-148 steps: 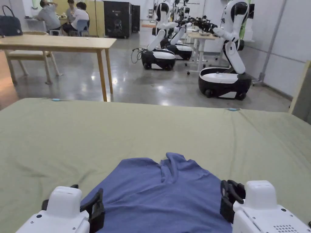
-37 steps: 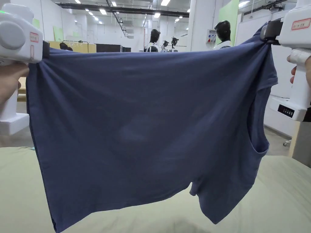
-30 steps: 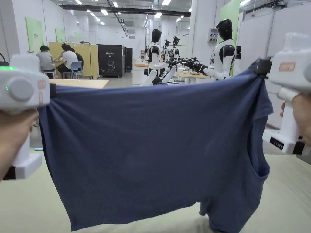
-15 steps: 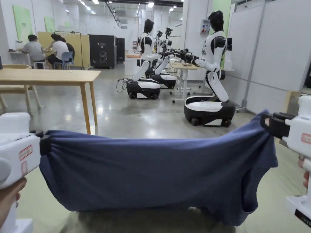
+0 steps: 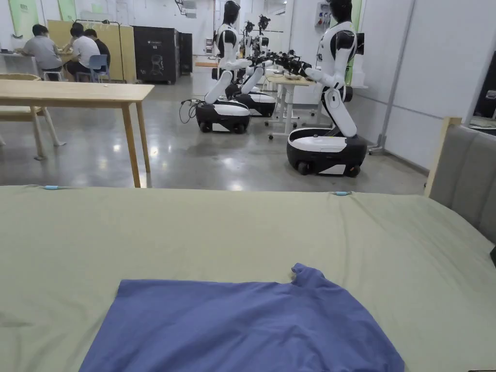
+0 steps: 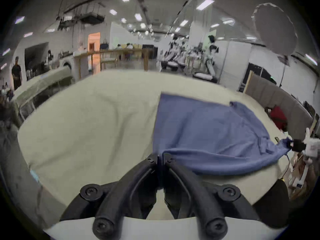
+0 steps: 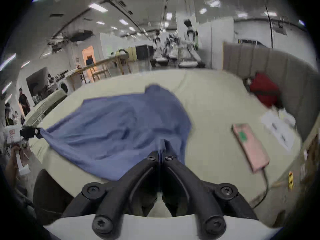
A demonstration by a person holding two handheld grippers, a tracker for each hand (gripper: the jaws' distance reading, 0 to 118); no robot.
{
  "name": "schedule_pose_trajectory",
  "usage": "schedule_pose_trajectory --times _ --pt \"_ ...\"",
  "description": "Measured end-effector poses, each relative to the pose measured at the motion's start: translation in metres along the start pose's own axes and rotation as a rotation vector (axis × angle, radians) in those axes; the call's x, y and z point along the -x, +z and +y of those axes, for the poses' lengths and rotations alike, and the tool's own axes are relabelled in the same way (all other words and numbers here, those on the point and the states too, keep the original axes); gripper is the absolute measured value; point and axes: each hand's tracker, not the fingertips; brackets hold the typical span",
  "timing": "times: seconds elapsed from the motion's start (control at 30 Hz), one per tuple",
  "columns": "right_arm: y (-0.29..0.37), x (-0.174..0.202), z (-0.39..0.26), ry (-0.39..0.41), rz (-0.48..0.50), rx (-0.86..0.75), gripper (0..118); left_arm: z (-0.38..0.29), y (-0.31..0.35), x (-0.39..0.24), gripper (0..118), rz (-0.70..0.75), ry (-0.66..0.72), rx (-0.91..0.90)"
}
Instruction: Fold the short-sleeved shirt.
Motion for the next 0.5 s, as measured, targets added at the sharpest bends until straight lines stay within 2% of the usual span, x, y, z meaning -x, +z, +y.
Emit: schedule_pose_trajectory --times 0.1,0.13,0.17,0.2,0.23,0.4,0.43,0.47,0.5 --pt "0.019 0.000 0.009 -0.038 0.011 -0.084 6 0.010 0.016 -0.006 10 0.055 -0.049 -0.065" --pt "0.025 0.004 0.013 -0.038 0.029 -0.103 26 0.016 0.029 -0.016 28 0.062 -0.056 -0.103" --pt "0.032 0.011 0.018 -0.033 0.046 -0.132 60 0.020 0.040 -0.025 55 0.053 -0.061 -0.147" --pt "0.040 0.020 0.022 -0.022 0.049 -0.171 96 0.022 0.050 -0.033 88 0.043 -0.075 -0.196" --pt "0.049 0.033 0.026 -0.004 0.057 -0.204 115 0.024 0.062 -0.044 116 0.018 -0.117 -0.301" --pt "0.065 0.086 0.034 0.047 0.087 -0.278 115 0.014 0.072 -0.079 118 0.002 -0.239 -0.284" --pt "0.067 0.095 0.034 0.063 0.099 -0.291 109 0.013 0.070 -0.080 116 -0.025 -0.248 -0.265" --pt "0.067 0.105 0.033 0.106 0.060 -0.306 89 0.012 0.068 -0.083 106 -0.033 -0.258 -0.237" --pt "0.066 0.115 0.032 0.147 -0.001 -0.306 45 0.012 0.065 -0.085 80 -0.006 -0.269 -0.208"
